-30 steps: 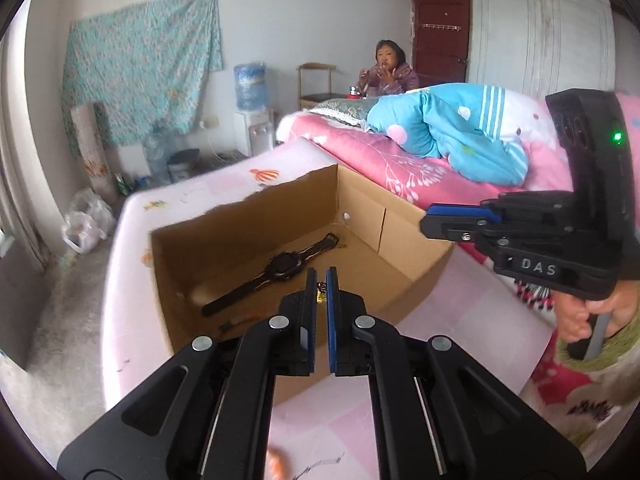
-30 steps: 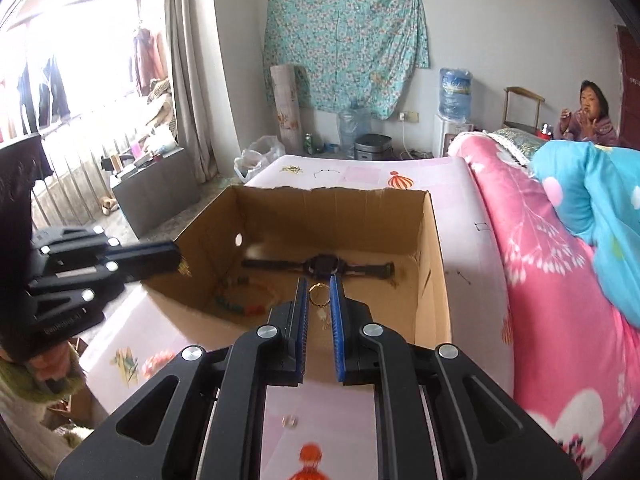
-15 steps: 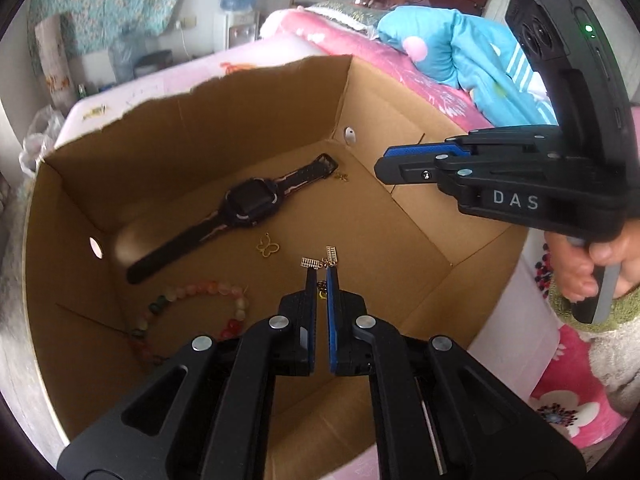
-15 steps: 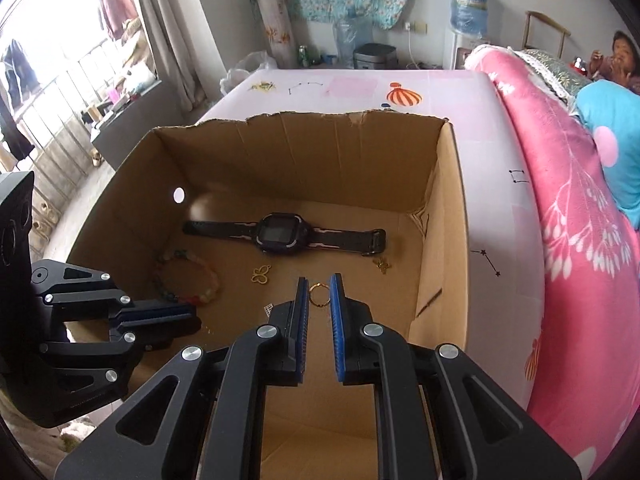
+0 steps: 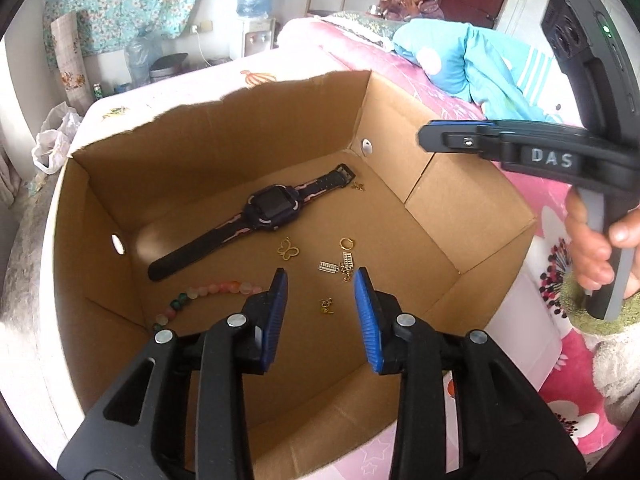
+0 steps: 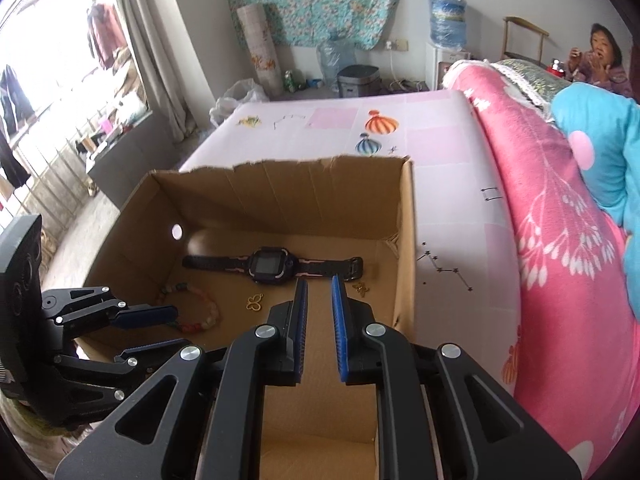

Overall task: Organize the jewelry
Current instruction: 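Carry both held items over the box and open both grippers to drop them, then close the left gripper on the orange beaded bracelet while the right gripper approaches the other gold hoop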

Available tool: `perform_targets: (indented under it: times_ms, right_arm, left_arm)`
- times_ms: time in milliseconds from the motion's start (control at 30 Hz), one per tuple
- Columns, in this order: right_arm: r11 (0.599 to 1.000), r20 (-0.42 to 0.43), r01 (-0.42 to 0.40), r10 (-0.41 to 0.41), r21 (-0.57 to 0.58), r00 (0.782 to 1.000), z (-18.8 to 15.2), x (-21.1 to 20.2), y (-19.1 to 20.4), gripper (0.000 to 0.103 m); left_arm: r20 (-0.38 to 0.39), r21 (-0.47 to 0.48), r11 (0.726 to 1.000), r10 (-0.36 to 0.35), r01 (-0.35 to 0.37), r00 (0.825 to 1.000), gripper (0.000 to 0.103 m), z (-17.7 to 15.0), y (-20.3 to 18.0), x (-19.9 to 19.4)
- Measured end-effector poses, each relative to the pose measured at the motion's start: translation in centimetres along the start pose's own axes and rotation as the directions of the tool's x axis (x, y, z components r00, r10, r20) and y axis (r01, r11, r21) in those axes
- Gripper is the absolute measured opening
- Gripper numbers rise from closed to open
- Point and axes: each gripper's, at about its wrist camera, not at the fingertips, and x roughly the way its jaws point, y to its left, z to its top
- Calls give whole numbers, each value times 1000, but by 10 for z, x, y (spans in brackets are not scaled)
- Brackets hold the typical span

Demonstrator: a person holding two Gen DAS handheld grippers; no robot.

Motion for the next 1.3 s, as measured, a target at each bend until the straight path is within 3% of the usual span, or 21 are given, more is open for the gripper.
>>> perform_targets:
  times_ms: [133,233,600,733,800,933,1067,1300]
  right_arm:
    - [1000,42,11,-12,13,999,-7,-21,2,28]
    - [999,71,9,-11,31,997,-17,-36,4,35]
    - [991,125,6,-24,136,992,-91,-86,-1,40]
    - [985,100,-3,-15,172,995,-121,-90,0,52]
    - [983,65,-19,8,180,998,-135,-82,5,59]
    - [979,0,-55,56,194,998,-158,-61,18,60]
    - [970,-53,-105,119,221,991,-173,-35,31,60]
    - [971,-94,-117,139,208,986,-178,-11,39,60]
  left_arm:
    - [38,-13,1000,17,-17,999,43,-4,1,-16]
    - [70,-29,999,46,-44,996,59,-10,3,-33]
    - [109,-76,987,148,-140,983,84,-60,8,-87]
    - [68,-102,978,189,-181,980,86,-89,12,-92]
    - [12,-102,977,192,-190,981,86,-106,12,-85]
    - [-101,-65,979,186,-193,977,86,-136,4,-62]
    - [-124,-10,977,211,-214,969,85,-155,-3,-43]
    - [-125,-94,975,190,-203,974,53,-152,17,-35]
